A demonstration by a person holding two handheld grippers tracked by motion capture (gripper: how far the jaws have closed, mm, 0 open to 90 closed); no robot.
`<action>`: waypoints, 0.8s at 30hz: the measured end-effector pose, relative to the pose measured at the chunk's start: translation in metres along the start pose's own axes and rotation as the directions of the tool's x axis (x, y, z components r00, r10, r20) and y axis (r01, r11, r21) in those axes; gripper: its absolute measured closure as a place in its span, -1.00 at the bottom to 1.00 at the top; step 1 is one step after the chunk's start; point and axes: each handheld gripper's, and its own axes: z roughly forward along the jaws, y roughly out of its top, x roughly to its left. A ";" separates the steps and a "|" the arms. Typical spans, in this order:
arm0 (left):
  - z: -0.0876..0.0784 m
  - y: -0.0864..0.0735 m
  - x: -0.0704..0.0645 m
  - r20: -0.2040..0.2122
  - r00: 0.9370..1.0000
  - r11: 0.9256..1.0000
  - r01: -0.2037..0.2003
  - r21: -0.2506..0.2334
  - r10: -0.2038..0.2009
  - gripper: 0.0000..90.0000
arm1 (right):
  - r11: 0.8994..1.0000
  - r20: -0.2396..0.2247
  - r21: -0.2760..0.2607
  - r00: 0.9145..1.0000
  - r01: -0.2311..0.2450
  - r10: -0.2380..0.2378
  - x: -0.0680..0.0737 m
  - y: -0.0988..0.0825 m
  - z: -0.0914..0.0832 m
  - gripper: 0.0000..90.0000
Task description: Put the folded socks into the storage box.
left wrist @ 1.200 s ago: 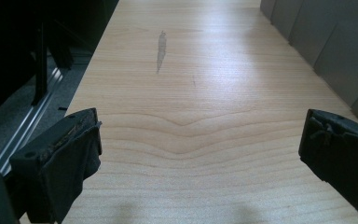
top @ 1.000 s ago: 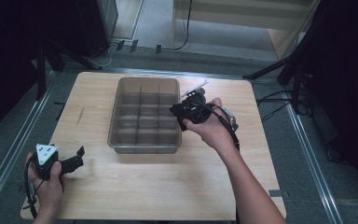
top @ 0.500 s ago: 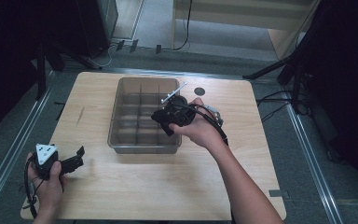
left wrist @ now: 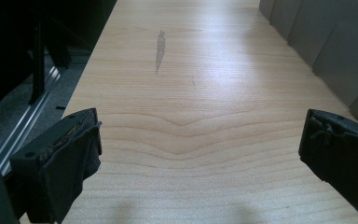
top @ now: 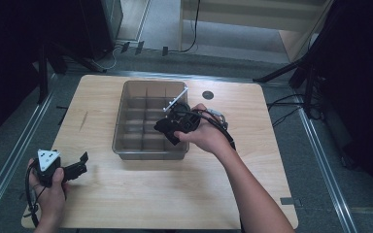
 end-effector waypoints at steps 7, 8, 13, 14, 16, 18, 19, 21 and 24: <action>0.000 0.000 0.000 0.003 1.000 1.000 0.003 -0.001 -0.003 -1.00 | 1.000 0.001 0.026 1.000 0.011 -0.011 0.001 0.002 0.008 0.53; 0.000 0.000 0.000 0.003 1.000 1.000 0.003 0.000 -0.003 -1.00 | 1.000 0.003 0.030 1.000 0.009 -0.009 0.002 0.002 0.009 0.53; 0.000 0.000 0.001 0.005 1.000 1.000 0.005 -0.002 -0.005 -1.00 | 0.998 0.006 0.059 1.000 0.019 -0.020 0.003 0.001 0.017 0.52; 0.000 0.000 0.001 0.005 1.000 1.000 0.005 -0.002 -0.005 -1.00 | 0.998 0.006 0.064 1.000 0.017 -0.017 0.003 0.000 0.018 0.51; 0.000 0.000 0.001 0.005 1.000 1.000 0.005 -0.001 -0.004 -1.00 | 0.998 0.002 0.068 1.000 0.008 -0.008 0.003 -0.001 0.022 0.47; 0.000 0.000 0.001 0.005 1.000 1.000 0.004 -0.001 -0.004 -1.00 | 0.997 -0.011 0.075 1.000 -0.009 0.010 0.003 -0.001 0.024 0.38; 0.000 0.000 0.000 0.005 1.000 1.000 0.004 -0.002 -0.004 -1.00 | 0.997 -0.020 0.075 1.000 -0.017 0.019 0.003 -0.001 0.025 0.34; 0.000 0.000 0.001 0.005 1.000 1.000 0.005 -0.001 -0.005 -1.00 | 0.996 -0.025 0.080 0.999 -0.027 0.030 0.003 -0.001 0.026 0.30; 0.000 0.000 0.001 0.004 1.000 1.000 0.004 -0.001 -0.004 -1.00 | 0.996 -0.038 0.074 0.998 -0.041 0.044 0.001 -0.002 0.023 0.28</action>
